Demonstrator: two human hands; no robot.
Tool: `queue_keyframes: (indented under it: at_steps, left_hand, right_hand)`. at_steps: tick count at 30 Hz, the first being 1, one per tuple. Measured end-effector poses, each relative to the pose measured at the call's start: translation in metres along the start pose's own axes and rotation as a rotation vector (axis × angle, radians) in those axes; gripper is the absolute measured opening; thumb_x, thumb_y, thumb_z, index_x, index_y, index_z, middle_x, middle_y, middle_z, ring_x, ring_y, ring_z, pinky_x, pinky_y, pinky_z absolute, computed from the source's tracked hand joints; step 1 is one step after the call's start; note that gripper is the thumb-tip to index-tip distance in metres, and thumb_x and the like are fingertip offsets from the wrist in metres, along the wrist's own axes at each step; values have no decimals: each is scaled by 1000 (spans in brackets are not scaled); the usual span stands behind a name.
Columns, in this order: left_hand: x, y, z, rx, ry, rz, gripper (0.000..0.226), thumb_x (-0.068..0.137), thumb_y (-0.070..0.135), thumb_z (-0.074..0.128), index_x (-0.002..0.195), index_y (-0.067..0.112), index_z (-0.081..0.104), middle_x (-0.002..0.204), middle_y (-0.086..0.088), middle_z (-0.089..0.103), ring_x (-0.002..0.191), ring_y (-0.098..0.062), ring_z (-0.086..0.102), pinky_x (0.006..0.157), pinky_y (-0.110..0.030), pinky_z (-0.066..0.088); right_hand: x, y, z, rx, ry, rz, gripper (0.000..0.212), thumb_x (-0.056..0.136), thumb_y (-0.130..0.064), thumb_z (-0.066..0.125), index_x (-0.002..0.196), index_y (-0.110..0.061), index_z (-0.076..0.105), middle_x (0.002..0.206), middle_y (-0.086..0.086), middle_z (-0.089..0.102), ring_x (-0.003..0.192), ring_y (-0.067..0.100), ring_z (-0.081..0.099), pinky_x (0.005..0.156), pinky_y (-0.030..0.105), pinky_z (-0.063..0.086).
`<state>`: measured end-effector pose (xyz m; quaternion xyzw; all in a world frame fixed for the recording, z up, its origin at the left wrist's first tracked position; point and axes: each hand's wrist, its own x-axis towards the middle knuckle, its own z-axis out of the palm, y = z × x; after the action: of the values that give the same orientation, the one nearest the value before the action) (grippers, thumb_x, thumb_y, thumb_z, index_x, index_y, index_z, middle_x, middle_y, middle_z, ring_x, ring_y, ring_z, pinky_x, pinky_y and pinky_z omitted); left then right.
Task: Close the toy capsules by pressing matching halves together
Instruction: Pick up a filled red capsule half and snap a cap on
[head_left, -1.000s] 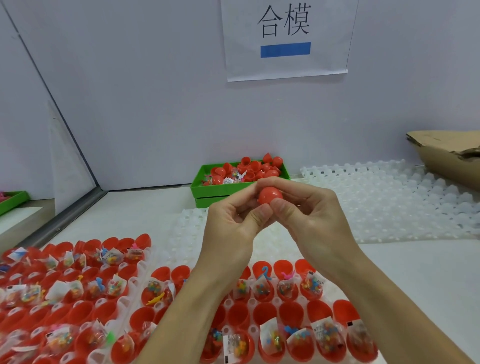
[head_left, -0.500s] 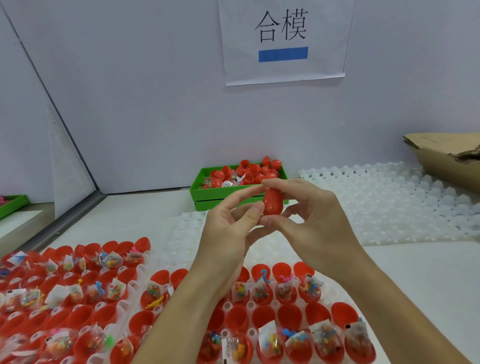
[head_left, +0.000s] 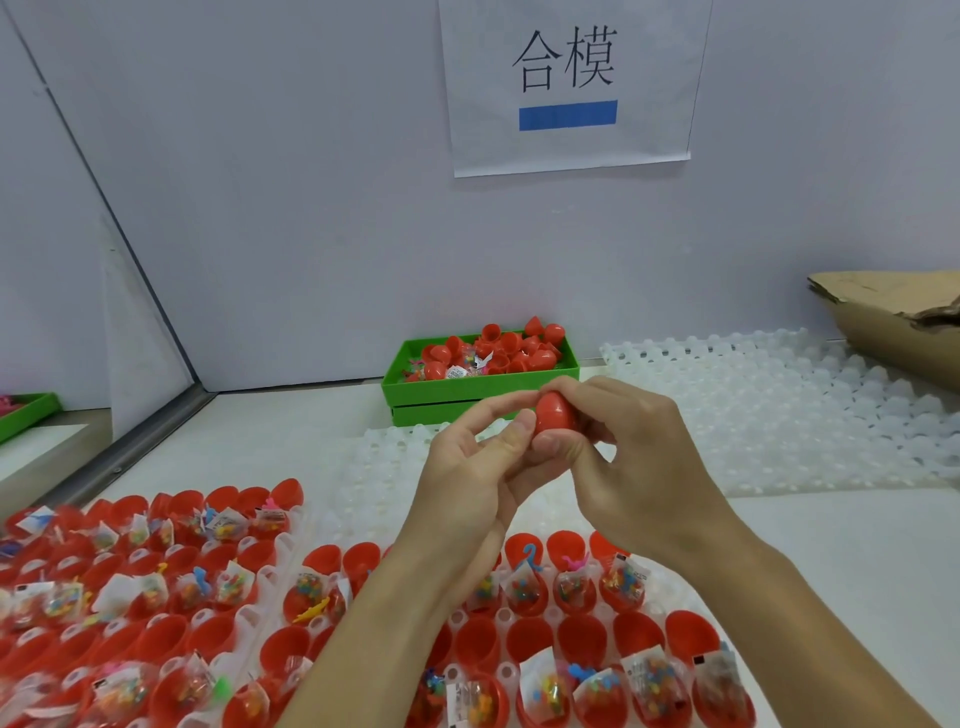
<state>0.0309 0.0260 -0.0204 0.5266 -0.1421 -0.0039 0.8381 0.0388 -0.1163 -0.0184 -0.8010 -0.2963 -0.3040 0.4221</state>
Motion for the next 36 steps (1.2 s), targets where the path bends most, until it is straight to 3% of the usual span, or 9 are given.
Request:
queue_keyframes:
  at_steps: [2, 7, 10, 13, 16, 20, 25, 30, 36]
  left_hand:
    - [0, 0, 0, 4, -1, -9, 33, 82, 17, 60, 112, 3, 66, 93, -16, 75, 89, -26, 74, 73, -26, 59]
    - [-1, 2, -3, 52, -24, 52, 32, 85, 15, 63, 115, 6, 68, 98, -18, 75, 89, -27, 74, 74, -30, 59]
    - [-2, 3, -3, 140, 7, 135, 29, 81, 18, 68, 110, 17, 70, 97, -17, 75, 91, -31, 74, 76, -32, 59]
    - [-1, 3, -6, 232, 70, 205, 23, 76, 23, 73, 98, 30, 74, 100, -8, 76, 92, -28, 74, 80, -32, 59]
    - [0, 4, -8, 282, 100, 243, 23, 72, 27, 76, 94, 34, 74, 101, -2, 76, 99, -24, 72, 84, -35, 58]
    - [-2, 4, -5, 535, 187, 345, 29, 72, 30, 79, 99, 31, 70, 93, 10, 75, 90, -11, 72, 74, -21, 58]
    - [-3, 0, -4, 933, 226, 503, 48, 74, 22, 84, 113, 37, 60, 96, 15, 66, 92, -5, 65, 71, -17, 57]
    - [-4, 4, -2, 709, 180, 391, 39, 78, 21, 80, 112, 28, 63, 94, 14, 70, 96, -4, 67, 73, -13, 54]
    - [-4, 7, -2, 751, 182, 382, 25, 81, 21, 78, 103, 26, 68, 90, 15, 71, 90, -3, 67, 74, -16, 55]
  right_hand:
    - [-1, 2, 2, -12, 0, 8, 20, 85, -18, 61, 98, -5, 69, 81, 1, 63, 75, 15, 56, 65, 31, 50]
    - [-1, -4, 7, -24, 61, 9, 37, 76, 0, 71, 112, -10, 69, 91, -9, 59, 79, -5, 51, 68, 8, 43]
    - [0, -4, 7, 51, 53, 63, 60, 77, 3, 76, 131, -19, 61, 100, -12, 63, 85, 2, 56, 70, 14, 51]
    - [1, -4, 4, 167, 37, 161, 78, 77, -9, 82, 144, -27, 45, 115, -15, 61, 97, 3, 60, 74, 16, 55]
    - [1, -2, 2, 199, 78, 225, 58, 80, -12, 80, 131, -27, 57, 108, -13, 65, 96, 5, 64, 75, 24, 59]
    - [2, -3, 1, 335, 109, 312, 21, 91, -14, 66, 110, -21, 70, 90, -6, 73, 84, 10, 71, 69, 26, 59]
    - [2, -2, 8, 425, 100, 396, 15, 89, -11, 69, 99, -21, 74, 85, -6, 77, 80, 9, 73, 68, 21, 58]
    - [2, -1, 4, 546, 168, 454, 17, 90, -10, 66, 99, -22, 74, 88, -7, 77, 85, 9, 73, 69, 18, 57]
    - [1, -3, 7, 600, 181, 485, 17, 91, -7, 66, 103, -16, 72, 88, -5, 77, 84, 9, 74, 68, 16, 56]
